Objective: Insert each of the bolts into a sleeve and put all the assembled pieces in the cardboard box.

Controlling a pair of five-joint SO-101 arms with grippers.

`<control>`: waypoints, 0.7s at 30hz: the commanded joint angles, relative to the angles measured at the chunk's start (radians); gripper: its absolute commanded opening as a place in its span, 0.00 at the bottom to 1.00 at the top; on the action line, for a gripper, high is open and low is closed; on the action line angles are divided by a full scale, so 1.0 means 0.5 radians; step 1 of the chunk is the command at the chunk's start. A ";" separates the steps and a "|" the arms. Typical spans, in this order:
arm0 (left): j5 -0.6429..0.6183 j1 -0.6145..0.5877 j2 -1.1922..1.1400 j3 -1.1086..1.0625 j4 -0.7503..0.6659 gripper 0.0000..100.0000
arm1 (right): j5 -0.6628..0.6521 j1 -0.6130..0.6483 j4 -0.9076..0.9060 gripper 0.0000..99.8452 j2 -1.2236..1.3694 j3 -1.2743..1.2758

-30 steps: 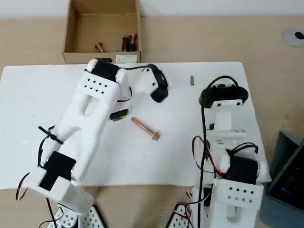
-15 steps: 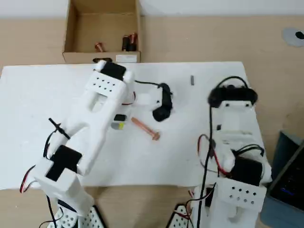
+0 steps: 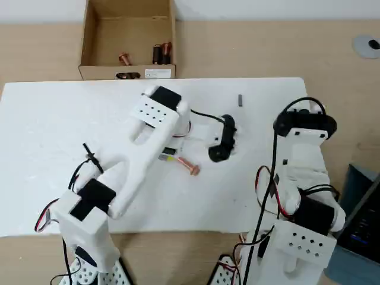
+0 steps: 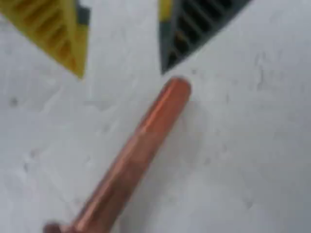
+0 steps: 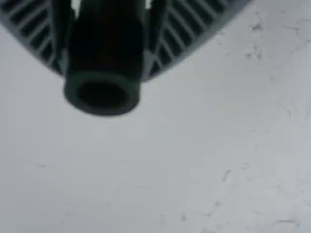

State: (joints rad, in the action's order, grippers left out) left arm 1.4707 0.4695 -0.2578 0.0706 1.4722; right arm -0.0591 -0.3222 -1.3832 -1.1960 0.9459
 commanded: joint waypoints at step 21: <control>0.037 0.276 -0.296 0.107 -0.239 0.11 | -0.083 -0.066 0.040 0.01 -0.044 0.023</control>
State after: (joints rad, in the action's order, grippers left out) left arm 1.4707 0.5892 -0.4051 0.0736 1.3679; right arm -0.0852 -0.3360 -1.3832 -1.1960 0.9628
